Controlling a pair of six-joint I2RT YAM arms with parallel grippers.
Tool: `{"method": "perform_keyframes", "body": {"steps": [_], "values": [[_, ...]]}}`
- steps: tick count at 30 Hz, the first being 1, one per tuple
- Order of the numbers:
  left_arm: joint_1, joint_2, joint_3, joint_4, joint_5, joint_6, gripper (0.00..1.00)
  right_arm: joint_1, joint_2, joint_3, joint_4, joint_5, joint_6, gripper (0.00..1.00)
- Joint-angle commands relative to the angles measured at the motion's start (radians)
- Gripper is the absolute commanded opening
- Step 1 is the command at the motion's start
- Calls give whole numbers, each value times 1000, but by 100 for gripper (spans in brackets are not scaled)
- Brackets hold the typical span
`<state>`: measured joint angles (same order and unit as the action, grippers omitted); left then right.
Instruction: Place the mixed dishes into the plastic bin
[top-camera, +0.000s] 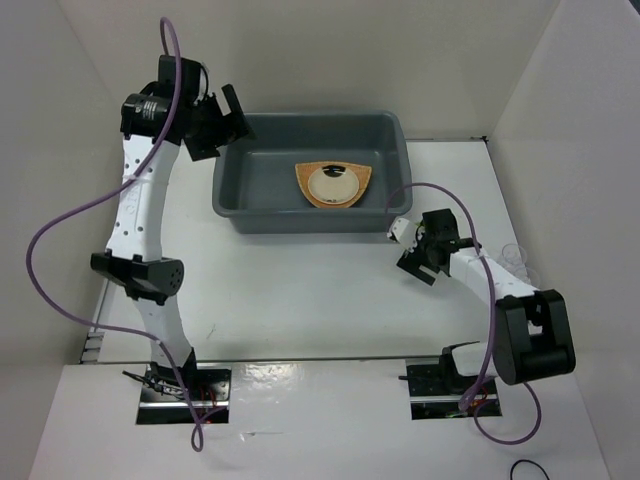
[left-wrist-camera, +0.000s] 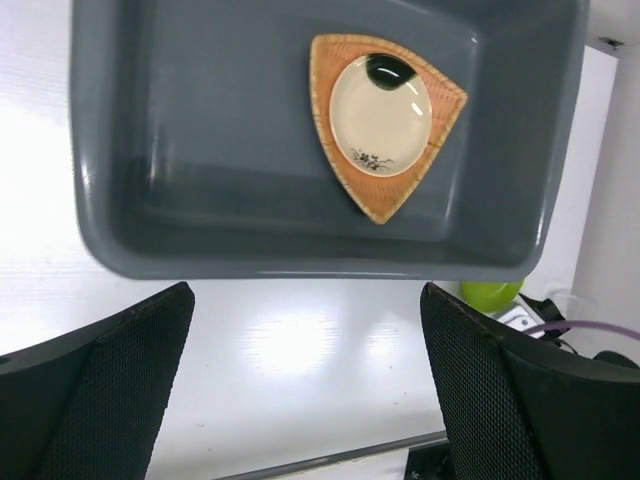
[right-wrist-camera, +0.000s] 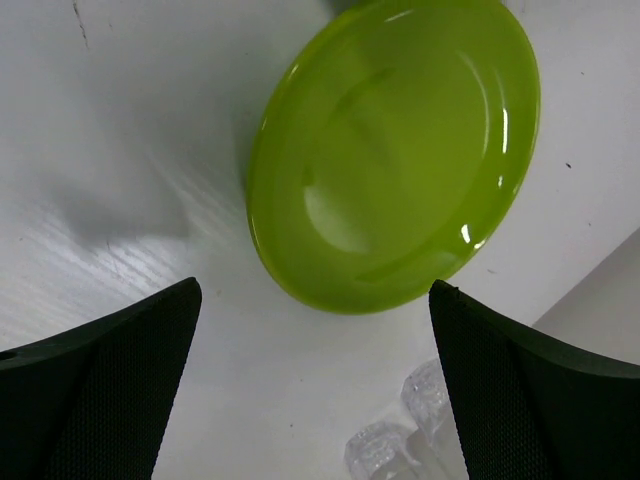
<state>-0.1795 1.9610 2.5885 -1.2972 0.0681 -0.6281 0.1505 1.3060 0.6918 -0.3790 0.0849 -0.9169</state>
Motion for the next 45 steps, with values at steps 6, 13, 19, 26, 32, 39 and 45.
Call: {"method": "perform_keyframes", "body": {"steps": [6, 13, 19, 26, 32, 39, 45], "values": [[96, -420, -566, 294, 39, -16, 100, -6, 180, 69, 112, -14, -22, 90], [201, -562, -812, 345, 110, -27, 100, -29, 275, 100, 112, 6, -40, 79], [267, -599, -861, 345, 153, -18, 100, -39, 317, 91, 114, 24, -60, 59], [298, -608, -880, 345, 183, -9, 100, -49, 348, 121, 95, 24, -42, 20], [307, -608, -889, 354, 202, -9, 100, -49, 337, 146, 45, 15, -17, 1], [316, -626, -926, 372, 211, -9, 100, -49, 173, 199, -103, -28, 27, 0], [316, -636, -958, 392, 222, -9, 100, -49, -31, 232, -211, -19, 47, 0]]}}
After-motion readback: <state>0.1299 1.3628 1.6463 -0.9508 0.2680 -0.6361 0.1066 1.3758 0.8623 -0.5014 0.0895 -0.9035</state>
